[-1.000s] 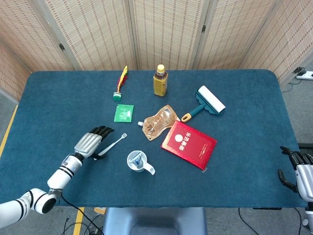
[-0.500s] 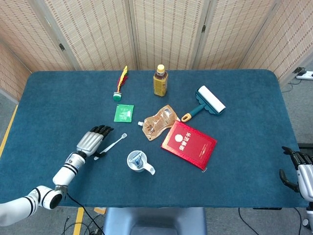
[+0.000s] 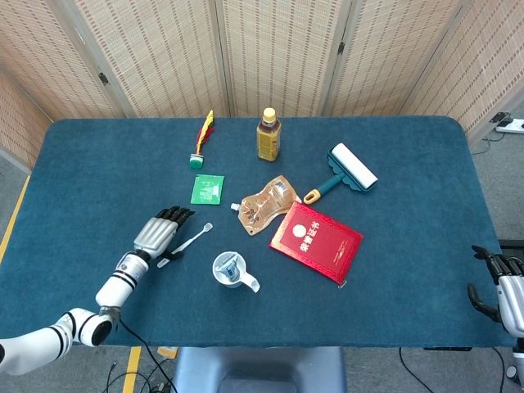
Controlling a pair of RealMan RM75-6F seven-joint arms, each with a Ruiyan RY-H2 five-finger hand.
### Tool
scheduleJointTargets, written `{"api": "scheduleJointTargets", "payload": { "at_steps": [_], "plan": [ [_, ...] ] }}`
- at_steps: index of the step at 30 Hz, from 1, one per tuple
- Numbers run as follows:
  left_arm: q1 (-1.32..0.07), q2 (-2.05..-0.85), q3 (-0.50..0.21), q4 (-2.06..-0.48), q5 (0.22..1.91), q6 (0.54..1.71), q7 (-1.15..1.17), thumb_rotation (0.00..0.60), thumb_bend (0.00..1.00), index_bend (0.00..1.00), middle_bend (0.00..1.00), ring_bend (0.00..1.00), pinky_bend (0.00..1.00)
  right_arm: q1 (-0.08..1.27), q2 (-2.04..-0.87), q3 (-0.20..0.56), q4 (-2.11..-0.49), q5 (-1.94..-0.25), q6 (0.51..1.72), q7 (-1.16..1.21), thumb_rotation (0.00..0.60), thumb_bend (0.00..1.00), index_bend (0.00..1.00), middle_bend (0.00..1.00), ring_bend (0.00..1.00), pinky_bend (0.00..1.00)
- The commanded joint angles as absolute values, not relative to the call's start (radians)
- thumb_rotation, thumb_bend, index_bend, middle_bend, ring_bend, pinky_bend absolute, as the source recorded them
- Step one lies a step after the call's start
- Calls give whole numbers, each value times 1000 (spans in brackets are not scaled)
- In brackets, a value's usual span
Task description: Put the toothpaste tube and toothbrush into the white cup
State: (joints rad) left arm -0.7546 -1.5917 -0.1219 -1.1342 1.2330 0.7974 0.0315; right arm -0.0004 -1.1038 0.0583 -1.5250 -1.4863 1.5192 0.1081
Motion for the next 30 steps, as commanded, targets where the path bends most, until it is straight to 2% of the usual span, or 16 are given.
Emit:
{"api": "scheduleJointTargets", "payload": {
  "at_steps": [1, 30],
  "plan": [
    [-765, -1604, -133, -1116, 1219, 786, 41, 600, 288, 85, 100, 41, 137, -2, -1104, 58, -1523, -1485, 1520, 110, 600, 342, 174, 299, 247, 249],
    [-764, -1594, -127, -1129, 1169, 750, 105, 600, 288, 85, 100, 41, 137, -10, -1108, 57, -1509, -1486, 1527, 123, 600, 343, 174, 300, 247, 249]
  ]
}}
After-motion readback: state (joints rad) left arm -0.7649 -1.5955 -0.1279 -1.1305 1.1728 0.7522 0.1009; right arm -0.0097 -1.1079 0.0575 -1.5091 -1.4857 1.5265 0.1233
